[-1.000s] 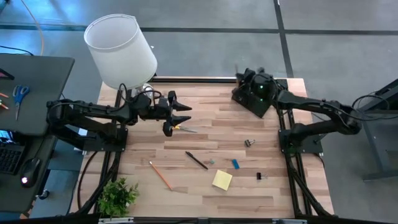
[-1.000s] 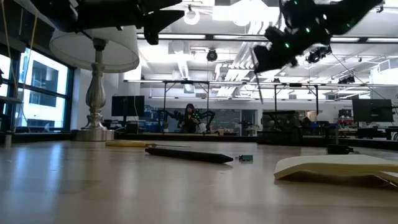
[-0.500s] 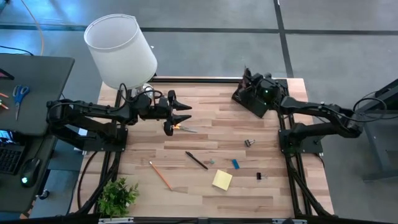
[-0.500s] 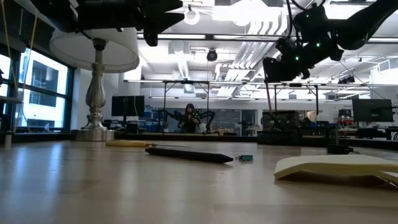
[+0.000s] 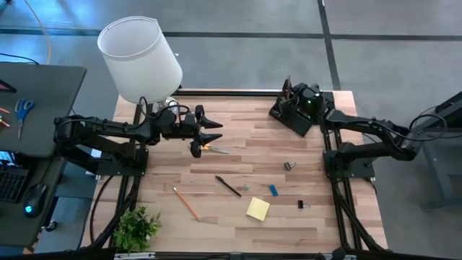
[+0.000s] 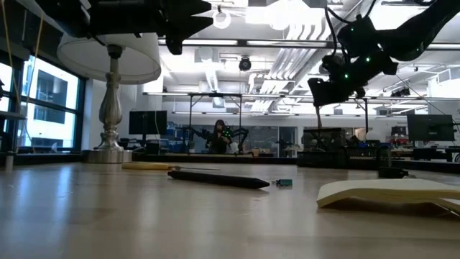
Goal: Pick and place office supplies into organizer
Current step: Put the top orange pencil into the mesh desk organizer, then put the black pen into the mesh desk organizer
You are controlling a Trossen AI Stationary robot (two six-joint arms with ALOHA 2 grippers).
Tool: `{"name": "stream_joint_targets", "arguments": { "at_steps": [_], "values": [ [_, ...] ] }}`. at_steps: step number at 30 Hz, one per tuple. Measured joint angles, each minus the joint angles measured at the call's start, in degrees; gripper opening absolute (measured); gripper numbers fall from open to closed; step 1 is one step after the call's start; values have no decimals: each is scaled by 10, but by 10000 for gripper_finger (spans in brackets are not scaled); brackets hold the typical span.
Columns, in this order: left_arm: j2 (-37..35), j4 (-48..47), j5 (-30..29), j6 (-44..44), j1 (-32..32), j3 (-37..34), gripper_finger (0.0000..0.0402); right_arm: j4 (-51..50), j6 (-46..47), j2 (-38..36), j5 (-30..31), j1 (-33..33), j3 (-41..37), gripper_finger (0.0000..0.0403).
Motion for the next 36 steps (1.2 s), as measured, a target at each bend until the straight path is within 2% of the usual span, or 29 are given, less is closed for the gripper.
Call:
{"name": "stream_joint_targets", "arguments": {
  "at_steps": [18, 30, 36],
  "values": [
    [0, -7, 0, -6, 0, 0, 166, -96, 101, 2, -18, -15, -8, 29],
    [-18, -39, -1, -1, 0, 0, 166, -112, 104, 2, -21, -14, -8, 110],
    [-47, -77, -11, 14, 0, 0, 166, -109, 104, -5, -26, -14, -8, 129]
  ]
}}
